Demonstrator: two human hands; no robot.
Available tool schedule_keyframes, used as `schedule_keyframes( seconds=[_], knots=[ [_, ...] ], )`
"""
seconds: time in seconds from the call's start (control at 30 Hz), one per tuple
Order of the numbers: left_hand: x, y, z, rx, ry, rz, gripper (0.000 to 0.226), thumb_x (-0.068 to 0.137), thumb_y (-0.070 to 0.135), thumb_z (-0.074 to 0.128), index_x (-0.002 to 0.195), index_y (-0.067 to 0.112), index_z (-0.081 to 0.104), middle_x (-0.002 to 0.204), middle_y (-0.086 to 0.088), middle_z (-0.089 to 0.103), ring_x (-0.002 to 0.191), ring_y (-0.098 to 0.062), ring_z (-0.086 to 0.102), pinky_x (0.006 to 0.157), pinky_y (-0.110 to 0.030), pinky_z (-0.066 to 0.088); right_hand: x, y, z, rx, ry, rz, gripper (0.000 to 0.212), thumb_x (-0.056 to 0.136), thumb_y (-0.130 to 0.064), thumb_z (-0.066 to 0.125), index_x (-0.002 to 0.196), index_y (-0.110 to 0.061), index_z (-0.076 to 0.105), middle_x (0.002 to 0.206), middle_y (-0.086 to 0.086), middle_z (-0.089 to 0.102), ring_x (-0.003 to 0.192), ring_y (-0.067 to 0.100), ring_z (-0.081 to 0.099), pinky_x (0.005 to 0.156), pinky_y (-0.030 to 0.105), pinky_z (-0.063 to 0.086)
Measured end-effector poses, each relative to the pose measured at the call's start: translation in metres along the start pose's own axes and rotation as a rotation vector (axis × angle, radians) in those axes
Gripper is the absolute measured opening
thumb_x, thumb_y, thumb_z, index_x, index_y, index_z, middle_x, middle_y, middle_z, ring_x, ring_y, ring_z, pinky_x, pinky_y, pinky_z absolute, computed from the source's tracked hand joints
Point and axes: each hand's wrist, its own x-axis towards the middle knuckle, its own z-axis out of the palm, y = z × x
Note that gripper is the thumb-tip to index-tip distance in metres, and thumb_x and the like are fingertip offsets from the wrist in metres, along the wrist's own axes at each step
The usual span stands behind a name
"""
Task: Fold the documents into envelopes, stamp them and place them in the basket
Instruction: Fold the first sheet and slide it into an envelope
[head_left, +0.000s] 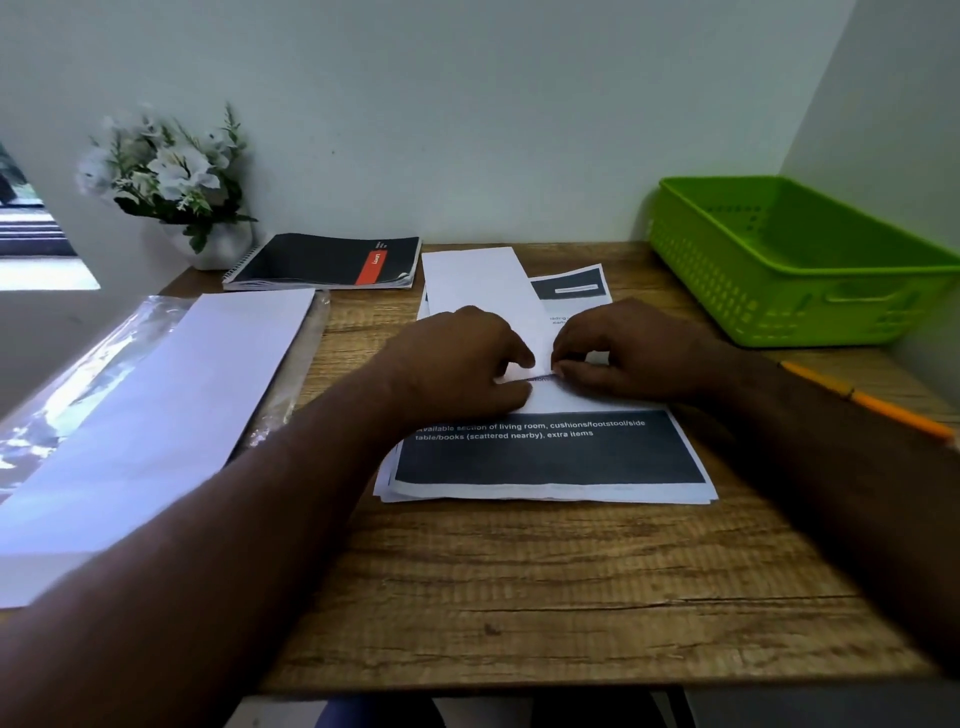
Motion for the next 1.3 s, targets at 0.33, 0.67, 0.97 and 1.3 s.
schedule_keyframes(
  seconds=[0.33, 0.67, 0.97, 1.3],
  knots=[
    [0.010, -0.004, 0.007, 0.008, 0.431, 0.099, 0.022, 0.090, 0.005, 0.051, 0.107, 0.010, 0.065, 0.105, -0.009, 0.060, 0.097, -0.027, 0.056, 0.077, -0.042, 0.049, 0.002, 0.003, 0.003, 0.065, 0.484, -0.034, 0.017, 0.093, -0.014, 0.057, 0.095, -0.003, 0.070, 0.096, 0.008, 0.069, 0.090, 0.015, 0.059, 0.083, 0.029, 0.046],
    [-0.001, -0.055, -0.029, -1.212, 1.107, -0.095, 0.032, 0.092, 0.002, 0.051, 0.122, 0.009, 0.057, 0.105, -0.005, 0.065, 0.097, -0.015, 0.061, 0.092, -0.034, 0.050, 0.002, 0.033, 0.003, 0.298, 0.896, 0.428, 0.034, 0.089, -0.026, 0.062, 0.122, -0.017, 0.061, 0.154, 0.010, 0.020, 0.134, -0.004, 0.030, 0.107, 0.019, 0.032],
    [0.011, -0.086, 0.020, -0.997, 0.646, -0.722, 0.033, 0.087, 0.005, 0.046, 0.107, 0.021, 0.068, 0.096, 0.001, 0.069, 0.094, -0.025, 0.067, 0.086, -0.039, 0.055, -0.004, 0.046, 0.010, 0.582, 0.728, 0.509, 0.018, 0.082, -0.008, 0.070, 0.100, -0.008, 0.068, 0.093, 0.006, 0.068, 0.078, -0.001, 0.060, 0.076, 0.017, 0.048],
    [0.015, -0.062, 0.029, -0.121, 0.330, -0.220, 0.046, 0.088, 0.013, 0.054, 0.133, 0.020, 0.056, 0.139, -0.010, 0.051, 0.130, -0.030, 0.043, 0.109, -0.038, 0.033, 0.001, 0.029, 0.018, 0.105, -0.055, 0.389, 0.044, 0.098, -0.038, 0.045, 0.139, -0.024, 0.048, 0.150, -0.002, 0.038, 0.140, 0.011, 0.032, 0.110, 0.016, 0.017]
  ],
)
